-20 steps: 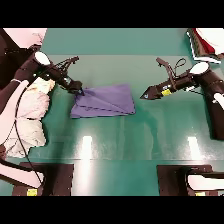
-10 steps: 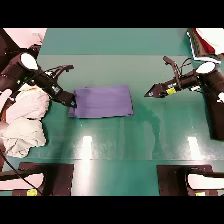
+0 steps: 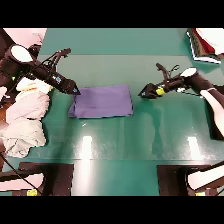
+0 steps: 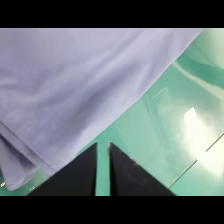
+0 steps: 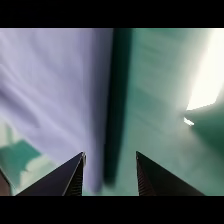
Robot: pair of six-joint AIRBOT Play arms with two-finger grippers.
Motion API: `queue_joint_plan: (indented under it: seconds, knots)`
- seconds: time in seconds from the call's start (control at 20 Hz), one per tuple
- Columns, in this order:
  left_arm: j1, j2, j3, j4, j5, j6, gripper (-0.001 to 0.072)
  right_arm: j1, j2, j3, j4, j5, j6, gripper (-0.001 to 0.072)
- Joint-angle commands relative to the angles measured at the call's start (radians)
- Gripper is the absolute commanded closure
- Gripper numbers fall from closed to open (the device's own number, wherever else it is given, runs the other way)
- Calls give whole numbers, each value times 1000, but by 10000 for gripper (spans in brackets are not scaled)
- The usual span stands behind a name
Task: Fold the shirts.
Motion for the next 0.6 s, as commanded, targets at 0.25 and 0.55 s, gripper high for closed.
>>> queue_joint_plan:
  seconds: [0.25, 0.55]
  knots:
    - [0, 1, 3, -29, 16, 2, 599, 181, -303, 269, 134, 130, 12, 180]
    - [0, 1, 3, -29, 16, 2, 600, 243, -351, 349, 134, 132, 11, 613]
